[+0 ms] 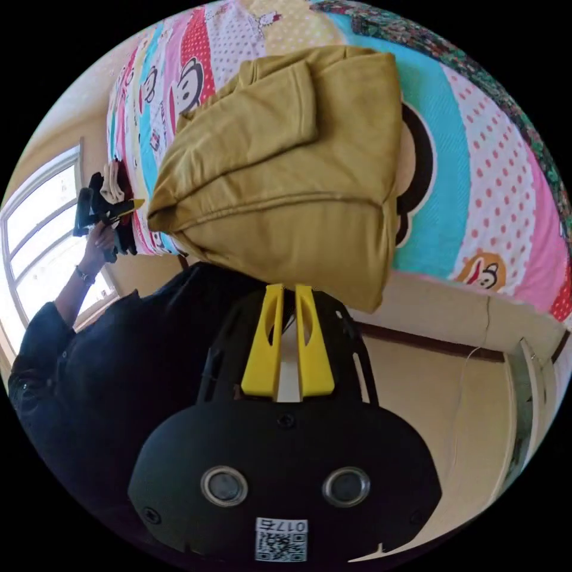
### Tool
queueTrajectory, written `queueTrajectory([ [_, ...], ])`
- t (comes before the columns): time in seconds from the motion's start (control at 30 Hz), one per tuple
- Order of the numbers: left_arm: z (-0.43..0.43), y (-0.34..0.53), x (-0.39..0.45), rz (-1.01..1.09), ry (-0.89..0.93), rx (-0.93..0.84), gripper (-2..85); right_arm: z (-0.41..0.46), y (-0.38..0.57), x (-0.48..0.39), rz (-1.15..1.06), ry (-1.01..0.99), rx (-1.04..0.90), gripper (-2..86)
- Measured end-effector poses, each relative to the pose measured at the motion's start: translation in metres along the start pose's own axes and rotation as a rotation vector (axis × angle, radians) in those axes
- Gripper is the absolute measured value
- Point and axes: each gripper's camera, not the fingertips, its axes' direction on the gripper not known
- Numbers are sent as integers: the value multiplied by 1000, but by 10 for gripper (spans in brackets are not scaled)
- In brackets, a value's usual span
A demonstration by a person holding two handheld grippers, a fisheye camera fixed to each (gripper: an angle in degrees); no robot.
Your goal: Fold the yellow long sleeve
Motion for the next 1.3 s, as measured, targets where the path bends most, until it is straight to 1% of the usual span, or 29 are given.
queueTrajectory([
  [0.07,-4,-34,12,43,-11,15,8,-51,-54,-3,-8,41,76,61],
  [0.13,-3,-65,26,79,-44,16,28,-82,-97,-12,-37,59,119,73],
  [0.2,12,-100,40,121,-100,-18,57,-107,-139,-27,-69,106,167,81],
  [0.27,32,-116,44,122,-139,-68,68,-126,-186,-48,-99,183,224,90],
  [0.33,58,-123,41,93,-166,-131,72,-127,-217,-60,-110,242,236,101],
  [0.37,72,-122,38,79,-146,-156,71,-122,-234,-63,-105,272,230,111],
  [0.4,73,-117,33,58,-102,-113,68,-118,-241,-63,-98,282,222,116],
  [0.43,71,-114,31,43,-74,-91,67,-105,-254,-59,-83,291,187,121],
  [0.47,71,-109,25,16,-9,-64,67,-85,-264,-53,-70,296,127,125],
  [0.5,72,-103,23,9,43,-54,69,-77,-265,-51,-78,303,124,126],
  [0.53,73,-99,23,10,62,-52,70,-73,-255,-56,-98,331,219,126],
  [0.63,80,-85,37,17,92,-49,73,-64,-239,-69,-97,348,322,114],
  [0.73,78,-78,57,-23,102,-9,72,-57,-233,-83,-79,316,258,75],
  [0.77,78,-77,68,-35,97,-7,69,-54,-231,-88,-62,291,218,62],
  [0.83,79,-76,88,-41,93,-34,64,-52,-224,-97,-37,269,204,49],
  [0.9,80,-73,115,-40,97,-115,54,-56,-212,-107,-34,224,217,41],
  [0.93,79,-72,122,-36,105,-135,53,-64,-199,-115,-45,155,261,38],
  [0.97,75,-66,134,-32,140,-161,51,-77,-182,-122,-65,39,331,36],
  [1.0,65,-58,144,-24,200,-155,49,-85,-172,-124,-76,-36,369,35],
  [1.03,57,-52,148,-21,240,-136,48,-98,-151,-127,-103,-195,436,34],
  [1.07,38,-38,155,-20,343,-75,46,-108,-129,-130,-144,-322,486,33],
  [1.1,16,-20,158,-33,464,-8,44,-112,-117,-132,-171,-372,508,33],
  [1.17,-12,9,167,-40,569,49,41,-122,-67,-141,-257,-548,605,33],
  [1.2,-31,30,180,-8,571,62,40,-124,-55,-141,-272,-599,632,33],
  [1.27,-59,62,199,35,580,83,39,-132,-12,-141,-338,-801,754,33],
  [1.3,-79,82,208,52,612,107,39,-135,-2,-141,-359,-843,787,33],
])
